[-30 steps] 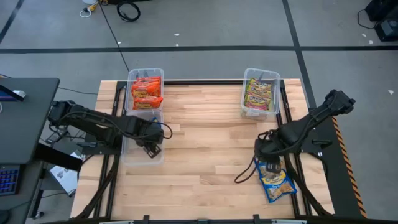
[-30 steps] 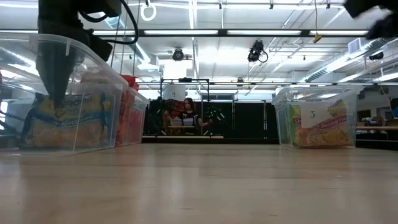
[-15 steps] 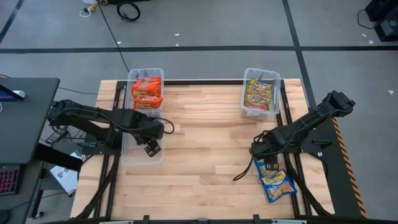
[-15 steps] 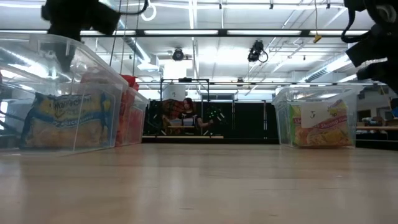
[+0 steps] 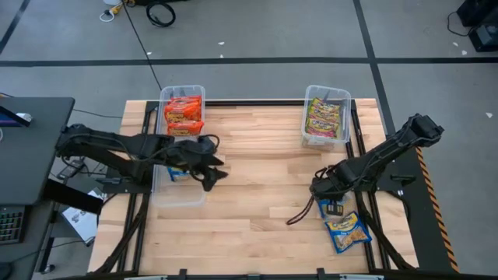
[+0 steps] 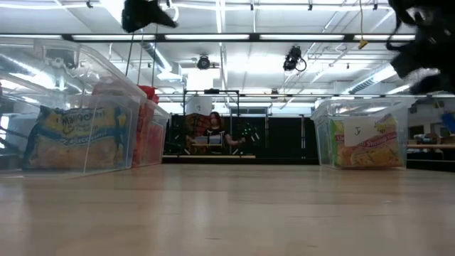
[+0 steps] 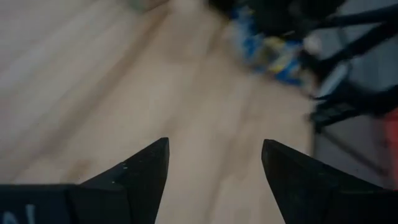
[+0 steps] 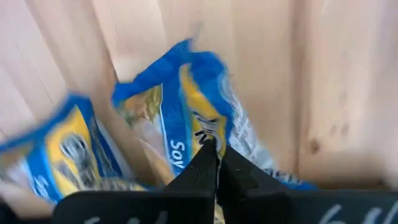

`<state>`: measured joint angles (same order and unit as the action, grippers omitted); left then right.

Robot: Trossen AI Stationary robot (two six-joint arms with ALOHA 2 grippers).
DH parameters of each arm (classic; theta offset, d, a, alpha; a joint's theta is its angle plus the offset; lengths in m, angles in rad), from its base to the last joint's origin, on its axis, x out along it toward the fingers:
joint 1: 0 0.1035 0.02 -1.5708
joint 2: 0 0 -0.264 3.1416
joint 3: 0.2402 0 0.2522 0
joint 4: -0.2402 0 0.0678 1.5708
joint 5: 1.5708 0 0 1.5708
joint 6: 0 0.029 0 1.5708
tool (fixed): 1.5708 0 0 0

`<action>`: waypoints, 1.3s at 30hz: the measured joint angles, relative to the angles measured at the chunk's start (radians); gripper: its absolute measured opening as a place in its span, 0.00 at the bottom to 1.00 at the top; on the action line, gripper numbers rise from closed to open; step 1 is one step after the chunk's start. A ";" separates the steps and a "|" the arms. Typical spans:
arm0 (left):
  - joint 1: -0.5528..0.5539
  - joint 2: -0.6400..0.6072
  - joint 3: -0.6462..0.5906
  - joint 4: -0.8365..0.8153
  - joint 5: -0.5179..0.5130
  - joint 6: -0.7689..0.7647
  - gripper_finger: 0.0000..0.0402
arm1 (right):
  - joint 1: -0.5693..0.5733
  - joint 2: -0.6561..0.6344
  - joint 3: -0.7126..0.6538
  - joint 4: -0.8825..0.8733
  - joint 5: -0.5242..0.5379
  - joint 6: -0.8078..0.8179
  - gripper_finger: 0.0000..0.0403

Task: Sort Maruchan noodles
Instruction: Put the blue noodle pack into the bottom transparent bin

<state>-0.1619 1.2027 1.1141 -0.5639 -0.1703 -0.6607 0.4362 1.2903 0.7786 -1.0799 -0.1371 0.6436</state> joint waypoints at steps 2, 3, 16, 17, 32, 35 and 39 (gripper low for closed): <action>0.000 0.030 -0.026 0.137 0.039 0.005 0.64 | 0.000 0.000 0.056 -0.002 0.075 -0.002 0.02; 0.000 0.052 -0.037 0.203 0.045 0.016 0.65 | 0.000 0.000 0.090 0.001 0.117 -0.012 0.01; 0.015 0.399 0.004 0.731 0.028 0.260 0.74 | -0.098 0.018 0.271 0.156 0.330 -0.027 0.01; 0.020 0.426 0.028 0.735 0.025 0.289 0.74 | -0.100 0.030 0.271 0.176 0.337 -0.043 0.01; 0.060 0.691 0.232 0.573 0.204 0.380 0.74 | -0.090 0.218 0.302 0.380 0.321 -0.182 0.01; 0.057 0.718 0.231 0.576 0.236 0.378 0.74 | -0.090 0.222 0.335 0.397 0.324 -0.223 0.01; 0.048 0.727 0.231 0.582 0.245 0.376 0.73 | -0.093 0.228 0.367 0.391 0.345 -0.249 0.01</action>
<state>-0.1137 1.9293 1.3453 0.0185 0.0750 -0.2848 0.3429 1.5180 1.1458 -0.6886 0.2074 0.3948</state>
